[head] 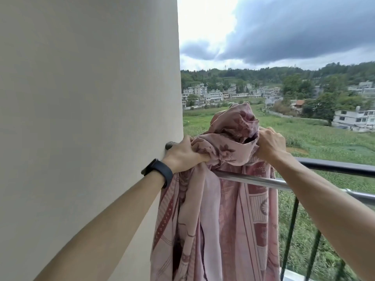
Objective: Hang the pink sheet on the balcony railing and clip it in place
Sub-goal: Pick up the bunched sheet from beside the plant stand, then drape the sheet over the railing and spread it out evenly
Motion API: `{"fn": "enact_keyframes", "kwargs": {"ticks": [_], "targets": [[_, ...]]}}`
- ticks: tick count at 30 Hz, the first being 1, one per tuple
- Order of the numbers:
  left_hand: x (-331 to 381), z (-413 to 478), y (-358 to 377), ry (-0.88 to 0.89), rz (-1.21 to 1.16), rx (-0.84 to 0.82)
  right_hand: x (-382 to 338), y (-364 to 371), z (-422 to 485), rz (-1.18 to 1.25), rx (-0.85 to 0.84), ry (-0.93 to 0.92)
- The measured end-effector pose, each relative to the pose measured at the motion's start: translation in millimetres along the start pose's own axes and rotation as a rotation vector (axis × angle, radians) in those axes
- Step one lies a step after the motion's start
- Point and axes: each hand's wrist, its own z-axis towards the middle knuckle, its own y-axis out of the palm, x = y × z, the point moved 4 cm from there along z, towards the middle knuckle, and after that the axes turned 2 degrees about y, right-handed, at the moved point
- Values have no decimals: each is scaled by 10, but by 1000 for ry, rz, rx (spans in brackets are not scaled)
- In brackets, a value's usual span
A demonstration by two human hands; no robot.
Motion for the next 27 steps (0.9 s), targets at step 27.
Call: {"fn": "enact_keyframes", "kwargs": {"ticks": [27], "targets": [[-258,-275,1573,-204,-636,51,586,63,-2185,982,-33,383]]}}
